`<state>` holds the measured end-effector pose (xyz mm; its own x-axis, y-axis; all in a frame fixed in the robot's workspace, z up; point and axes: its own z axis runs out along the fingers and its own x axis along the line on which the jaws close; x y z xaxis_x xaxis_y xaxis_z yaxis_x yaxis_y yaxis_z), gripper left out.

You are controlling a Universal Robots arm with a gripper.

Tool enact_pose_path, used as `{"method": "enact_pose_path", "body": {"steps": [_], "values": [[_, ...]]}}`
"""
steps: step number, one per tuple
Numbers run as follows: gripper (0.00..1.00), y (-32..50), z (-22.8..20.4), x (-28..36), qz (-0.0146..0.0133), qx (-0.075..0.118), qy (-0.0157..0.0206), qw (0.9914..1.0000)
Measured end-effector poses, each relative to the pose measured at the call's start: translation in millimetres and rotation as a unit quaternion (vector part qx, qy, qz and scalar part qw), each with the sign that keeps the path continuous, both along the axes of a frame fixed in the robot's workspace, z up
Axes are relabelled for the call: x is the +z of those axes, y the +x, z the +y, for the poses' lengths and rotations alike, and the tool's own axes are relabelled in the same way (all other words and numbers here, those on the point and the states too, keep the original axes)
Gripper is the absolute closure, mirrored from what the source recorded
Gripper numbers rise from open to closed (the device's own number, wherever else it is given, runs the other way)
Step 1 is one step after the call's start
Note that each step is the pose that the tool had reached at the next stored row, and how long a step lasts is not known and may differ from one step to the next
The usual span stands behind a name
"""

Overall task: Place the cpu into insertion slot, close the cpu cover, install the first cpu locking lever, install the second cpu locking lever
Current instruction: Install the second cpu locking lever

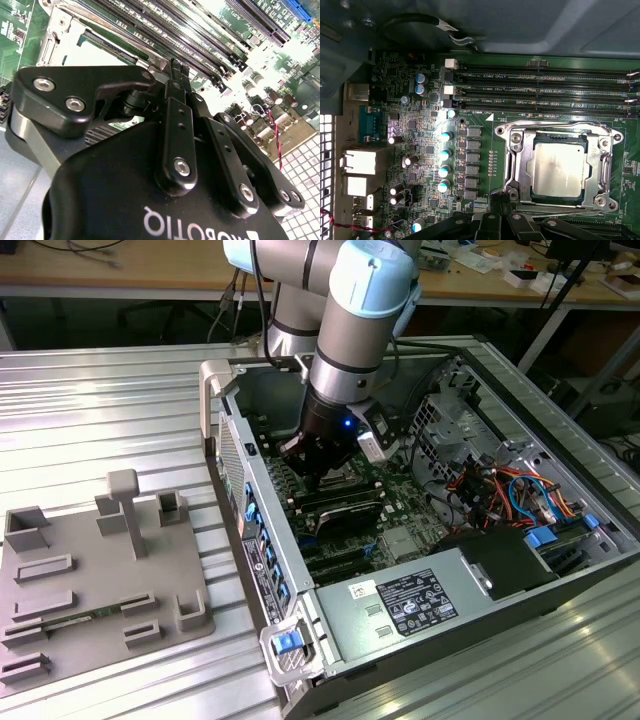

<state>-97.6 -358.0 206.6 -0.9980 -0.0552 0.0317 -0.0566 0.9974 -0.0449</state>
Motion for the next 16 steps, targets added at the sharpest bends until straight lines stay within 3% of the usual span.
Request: {"method": "enact_pose_path", "body": {"steps": [10,16], "values": [[0.89,0.2,0.0,0.8,-0.0001,0.0,0.0,1.0],[0.89,0.2,-2.9,0.9,0.0,0.0,0.0,1.0]]}}
